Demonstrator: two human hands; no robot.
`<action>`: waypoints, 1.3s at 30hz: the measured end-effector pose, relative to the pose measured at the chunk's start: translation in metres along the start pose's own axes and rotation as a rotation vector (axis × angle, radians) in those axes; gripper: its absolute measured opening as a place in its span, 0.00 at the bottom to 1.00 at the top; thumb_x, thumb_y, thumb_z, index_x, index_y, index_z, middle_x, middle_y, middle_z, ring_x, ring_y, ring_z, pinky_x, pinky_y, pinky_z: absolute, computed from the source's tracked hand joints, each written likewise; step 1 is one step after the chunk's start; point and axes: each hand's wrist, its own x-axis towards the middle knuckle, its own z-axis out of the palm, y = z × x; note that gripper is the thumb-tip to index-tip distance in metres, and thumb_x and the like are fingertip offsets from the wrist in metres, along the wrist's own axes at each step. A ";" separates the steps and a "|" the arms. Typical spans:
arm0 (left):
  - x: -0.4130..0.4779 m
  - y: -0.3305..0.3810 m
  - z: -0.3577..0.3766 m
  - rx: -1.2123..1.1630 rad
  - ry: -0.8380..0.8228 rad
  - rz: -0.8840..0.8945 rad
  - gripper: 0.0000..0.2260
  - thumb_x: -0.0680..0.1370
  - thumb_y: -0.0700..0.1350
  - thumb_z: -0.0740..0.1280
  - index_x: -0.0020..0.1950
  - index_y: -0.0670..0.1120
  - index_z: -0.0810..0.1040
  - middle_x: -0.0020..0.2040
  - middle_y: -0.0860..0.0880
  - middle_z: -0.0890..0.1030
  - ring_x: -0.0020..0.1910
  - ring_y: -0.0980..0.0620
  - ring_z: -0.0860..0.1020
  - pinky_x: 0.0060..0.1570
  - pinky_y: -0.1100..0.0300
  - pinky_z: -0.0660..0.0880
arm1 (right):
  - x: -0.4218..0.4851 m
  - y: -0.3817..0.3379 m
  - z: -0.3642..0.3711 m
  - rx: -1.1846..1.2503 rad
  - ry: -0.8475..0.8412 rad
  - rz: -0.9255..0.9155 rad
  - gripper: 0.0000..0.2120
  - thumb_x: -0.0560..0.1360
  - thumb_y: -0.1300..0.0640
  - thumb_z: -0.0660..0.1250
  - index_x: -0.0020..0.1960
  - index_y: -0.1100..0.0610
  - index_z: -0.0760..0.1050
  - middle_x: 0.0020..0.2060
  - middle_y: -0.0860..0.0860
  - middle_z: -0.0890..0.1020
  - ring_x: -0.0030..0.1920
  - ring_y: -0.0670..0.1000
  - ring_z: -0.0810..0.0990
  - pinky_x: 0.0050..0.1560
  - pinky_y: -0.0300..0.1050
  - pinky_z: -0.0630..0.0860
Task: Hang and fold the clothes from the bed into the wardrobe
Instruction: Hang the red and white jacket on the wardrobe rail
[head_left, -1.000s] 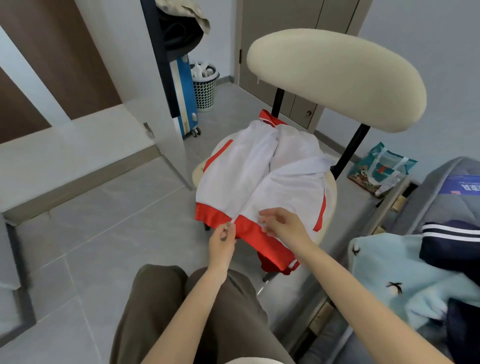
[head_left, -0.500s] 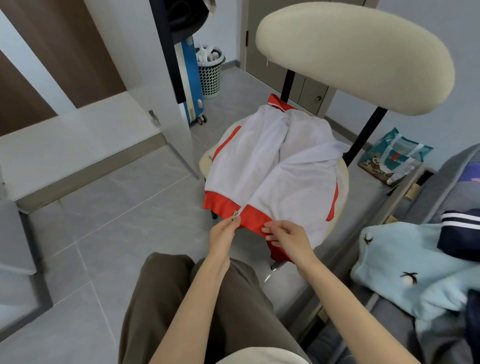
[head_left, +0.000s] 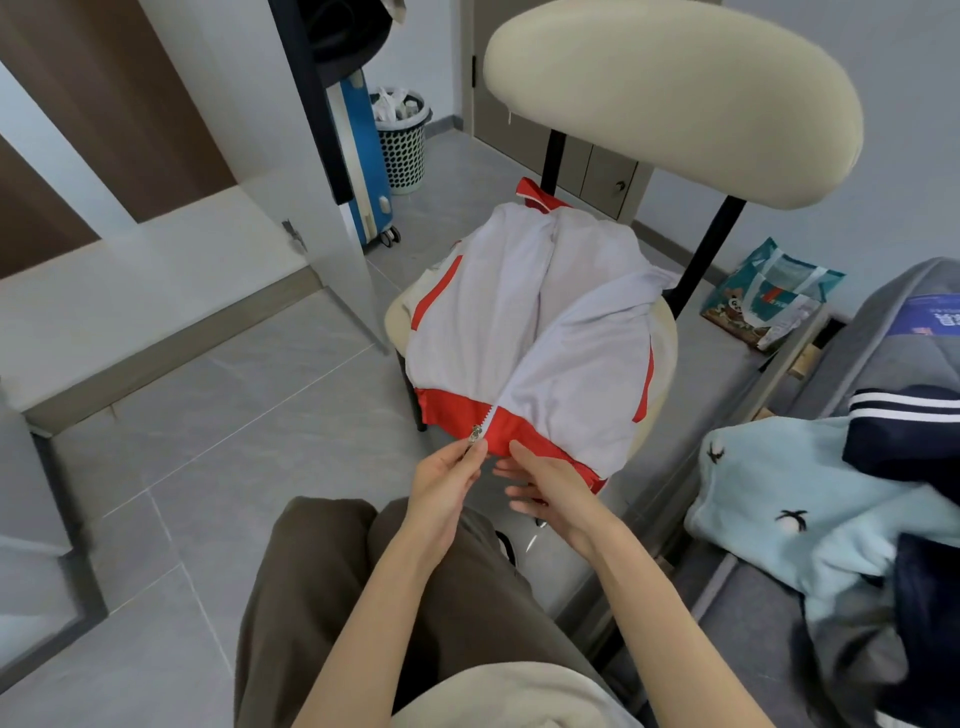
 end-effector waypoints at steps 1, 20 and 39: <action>-0.002 -0.001 0.001 0.020 -0.006 0.017 0.08 0.78 0.44 0.68 0.54 0.46 0.83 0.49 0.50 0.84 0.47 0.58 0.79 0.52 0.63 0.73 | 0.000 0.001 0.002 0.080 -0.014 -0.012 0.13 0.77 0.47 0.66 0.50 0.55 0.83 0.45 0.47 0.85 0.40 0.44 0.80 0.45 0.39 0.79; -0.005 -0.008 0.010 -0.028 0.118 0.037 0.10 0.69 0.46 0.75 0.50 0.48 0.84 0.48 0.50 0.85 0.50 0.55 0.83 0.49 0.66 0.77 | -0.033 0.010 -0.010 0.314 0.109 -0.249 0.05 0.74 0.66 0.70 0.47 0.64 0.75 0.35 0.51 0.84 0.41 0.49 0.83 0.45 0.37 0.79; 0.007 0.005 0.007 -0.161 0.020 -0.266 0.16 0.71 0.52 0.74 0.57 0.49 0.81 0.52 0.53 0.83 0.52 0.55 0.79 0.49 0.62 0.73 | -0.021 0.018 0.001 0.545 0.053 -0.133 0.12 0.75 0.67 0.68 0.58 0.66 0.75 0.46 0.56 0.84 0.46 0.50 0.84 0.49 0.39 0.81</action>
